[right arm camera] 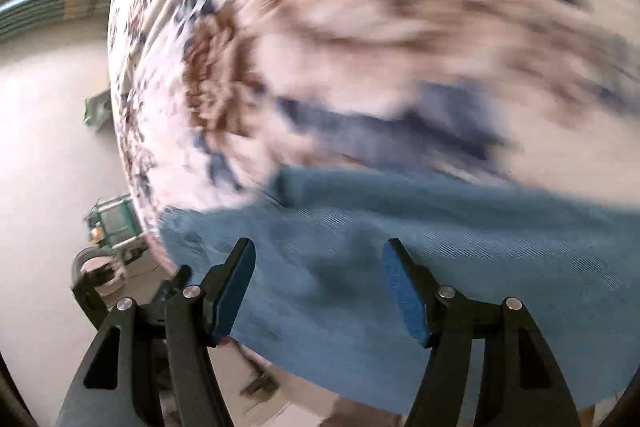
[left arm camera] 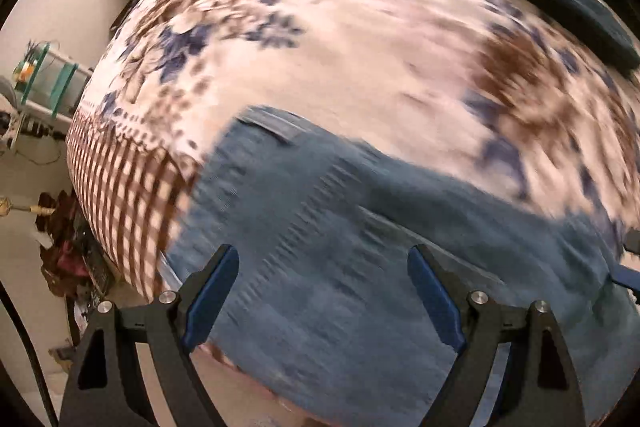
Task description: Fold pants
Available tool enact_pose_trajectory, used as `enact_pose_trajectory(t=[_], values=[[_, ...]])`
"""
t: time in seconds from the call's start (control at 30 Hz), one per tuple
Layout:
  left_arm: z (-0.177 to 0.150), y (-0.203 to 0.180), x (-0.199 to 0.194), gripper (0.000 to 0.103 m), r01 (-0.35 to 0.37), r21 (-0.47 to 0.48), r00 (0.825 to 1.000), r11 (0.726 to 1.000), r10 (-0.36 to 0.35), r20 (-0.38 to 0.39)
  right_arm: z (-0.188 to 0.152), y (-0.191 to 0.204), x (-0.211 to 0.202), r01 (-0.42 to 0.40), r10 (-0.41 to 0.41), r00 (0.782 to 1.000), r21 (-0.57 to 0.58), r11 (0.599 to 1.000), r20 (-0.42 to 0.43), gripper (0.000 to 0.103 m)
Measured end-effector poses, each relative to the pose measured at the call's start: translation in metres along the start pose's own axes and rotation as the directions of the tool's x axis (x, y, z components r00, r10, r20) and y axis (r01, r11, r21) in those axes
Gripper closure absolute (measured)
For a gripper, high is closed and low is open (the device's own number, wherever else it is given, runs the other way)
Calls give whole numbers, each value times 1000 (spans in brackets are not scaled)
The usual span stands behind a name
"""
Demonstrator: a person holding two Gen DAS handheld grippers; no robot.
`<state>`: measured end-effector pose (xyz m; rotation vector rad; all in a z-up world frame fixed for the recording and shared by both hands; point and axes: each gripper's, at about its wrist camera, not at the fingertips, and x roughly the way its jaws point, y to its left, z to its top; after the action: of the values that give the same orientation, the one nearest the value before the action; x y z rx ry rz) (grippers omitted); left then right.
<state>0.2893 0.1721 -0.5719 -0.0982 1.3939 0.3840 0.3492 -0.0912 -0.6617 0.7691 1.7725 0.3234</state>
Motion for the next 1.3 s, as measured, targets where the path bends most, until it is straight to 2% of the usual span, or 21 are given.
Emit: enact_pose_trajectory(t=[0.1, 0.2, 0.23, 0.27, 0.37, 0.43, 0.53, 0.57, 0.6, 0.63, 0.67, 0.77, 0.8, 0.83, 0.87, 0.97, 1.07, 1.13, 1.2, 1.27, 1.3], values=[[14, 5, 12, 17, 8, 5, 1000, 1000, -8, -6, 30, 22, 45, 132, -135, 982, -36, 991, -128, 34], [27, -2, 29, 17, 40, 40, 999, 998, -39, -38, 36, 27, 72, 185, -186, 947, -30, 982, -263, 39], [29, -4, 32, 17, 45, 51, 998, 998, -43, -46, 36, 30, 74, 186, -188, 940, -33, 982, -284, 61], [30, -6, 35, 17, 50, 61, 998, 997, -46, -51, 38, 33, 72, 180, -178, 942, -22, 983, -284, 87], [34, -9, 40, 17, 60, 89, 997, 994, -55, -57, 48, 44, 44, 142, -140, 979, 8, 990, -147, 89], [37, -8, 43, 17, 71, 97, 995, 993, -64, -71, 53, 49, 20, 119, -118, 993, 22, 993, -25, 100], [41, -6, 44, 17, 92, 99, 992, 991, -83, -94, 55, 50, 19, 58, -54, 996, 51, 997, -76, 96], [42, -5, 44, 17, 98, 99, 991, 990, -88, -97, 52, 51, 23, 98, -95, 989, 20, 995, -113, 89], [43, -5, 44, 17, 103, 100, 991, 990, -92, -101, 51, 53, 26, 141, -142, 979, -18, 990, -145, 83], [46, -2, 46, 17, 107, 103, 990, 989, -96, -106, 51, 54, 35, 170, -176, 968, -47, 984, -179, 66], [51, 1, 48, 17, 111, 105, 989, 988, -100, -106, 49, 54, 47, 197, -206, 953, -63, 978, -221, 56], [57, 2, 47, 17, 113, 111, 989, 987, -101, -104, 51, 51, 81, 245, -267, 905, -106, 964, -332, 56], [58, 3, 46, 17, 112, 115, 990, 987, -101, -102, 50, 53, 86, 256, -285, 900, -128, 958, -331, 60], [59, 3, 45, 17, 112, 118, 990, 987, -101, -98, 50, 56, 89, 263, -301, 897, -156, 952, -323, 88], [59, 1, 44, 17, 111, 124, 990, 986, -100, -95, 50, 60, 88, 272, -309, 903, -159, 949, -300, 93], [60, 3, 41, 17, 103, 145, 993, 984, -92, -80, 51, 88, 73, 346, -386, 907, -223, 911, -169, 95], [60, 7, 38, 17, 92, 138, 994, 986, -83, -66, 49, 72, 68, 312, -336, 929, -161, 936, -153, 95], [62, 15, 40, 17, 93, 119, 994, 988, -85, -74, 48, 58, 62, 290, -305, 943, -120, 950, -134, 94], [65, 25, 39, 17, 108, 97, 992, 989, -101, -82, 41, 58, 50, 315, -331, 937, -142, 939, -109, 78], [67, 37, 32, 17, 128, 72, 990, 989, -122, -74, 23, 61, 27, 332, -338, 941, -118, 936, -30, 57], [68, 45, 26, 17, 129, 61, 990, 990, -126, -63, 10, 65, 17, 331, -331, 943, -94, 939, 10, 54]])
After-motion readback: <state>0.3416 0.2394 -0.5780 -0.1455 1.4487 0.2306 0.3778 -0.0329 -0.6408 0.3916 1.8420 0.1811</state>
